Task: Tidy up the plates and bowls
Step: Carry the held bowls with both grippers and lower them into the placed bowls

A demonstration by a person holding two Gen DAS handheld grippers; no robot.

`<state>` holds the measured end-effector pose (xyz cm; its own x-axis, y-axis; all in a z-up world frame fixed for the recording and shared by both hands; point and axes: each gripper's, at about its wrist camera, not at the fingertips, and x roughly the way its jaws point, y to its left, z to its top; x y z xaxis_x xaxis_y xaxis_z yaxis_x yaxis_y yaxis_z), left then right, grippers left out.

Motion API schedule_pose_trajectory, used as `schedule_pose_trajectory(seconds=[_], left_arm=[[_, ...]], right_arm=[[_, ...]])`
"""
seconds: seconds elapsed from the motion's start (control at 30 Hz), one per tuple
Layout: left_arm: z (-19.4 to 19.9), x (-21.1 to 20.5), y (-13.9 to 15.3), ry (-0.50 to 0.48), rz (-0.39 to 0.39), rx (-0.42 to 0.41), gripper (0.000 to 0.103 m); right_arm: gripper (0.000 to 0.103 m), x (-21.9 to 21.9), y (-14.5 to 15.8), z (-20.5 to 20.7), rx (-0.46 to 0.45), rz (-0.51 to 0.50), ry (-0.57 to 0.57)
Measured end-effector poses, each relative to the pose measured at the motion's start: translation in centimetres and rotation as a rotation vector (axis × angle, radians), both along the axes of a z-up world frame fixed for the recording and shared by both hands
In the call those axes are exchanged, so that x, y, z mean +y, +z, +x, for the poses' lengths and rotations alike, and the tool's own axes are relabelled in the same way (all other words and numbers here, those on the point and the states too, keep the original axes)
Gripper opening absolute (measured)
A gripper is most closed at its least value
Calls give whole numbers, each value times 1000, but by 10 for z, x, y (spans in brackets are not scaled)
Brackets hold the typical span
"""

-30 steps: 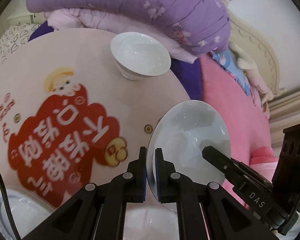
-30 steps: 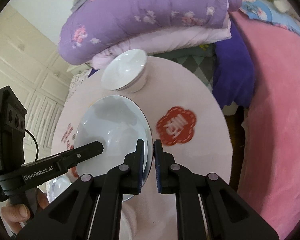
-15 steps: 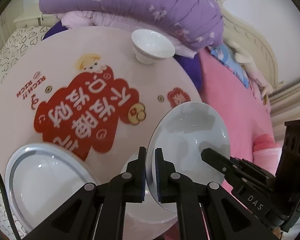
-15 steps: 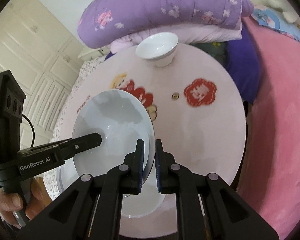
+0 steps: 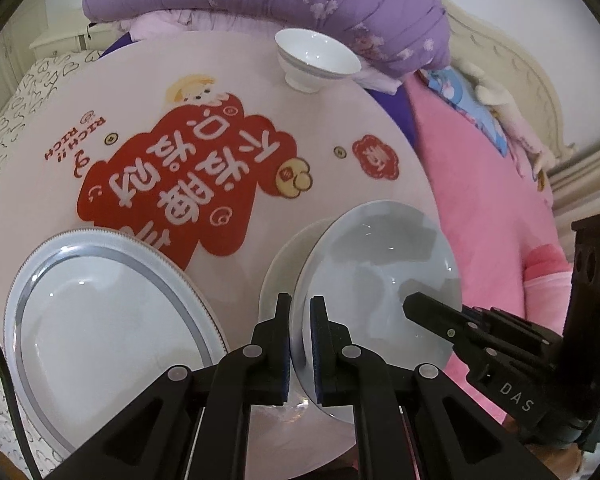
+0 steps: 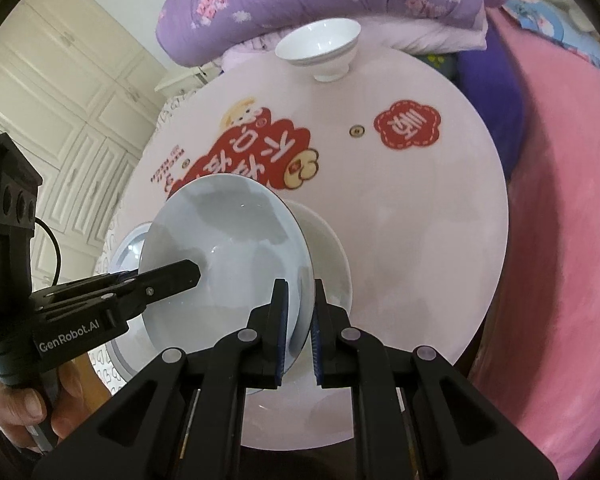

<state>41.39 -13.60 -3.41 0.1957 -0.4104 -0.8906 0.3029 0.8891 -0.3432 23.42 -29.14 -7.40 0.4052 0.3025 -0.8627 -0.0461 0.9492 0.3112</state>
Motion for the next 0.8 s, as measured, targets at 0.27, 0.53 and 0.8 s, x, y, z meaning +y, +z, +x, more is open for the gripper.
schedule_pose_trajectory(seconds=[0.27,0.53,0.8], left_arm=[[-5,-7,-14,-18,36,-21,4],[-12,-11,-19,-54,57,-72,7],[-13,-12,-20,-65,65,-68,9]], right_arm=[[13,3,-7,-2,17,-21,5],[13,4,-8,-2,20,-46,6],[13,4,-7,-1,22,-53,7]])
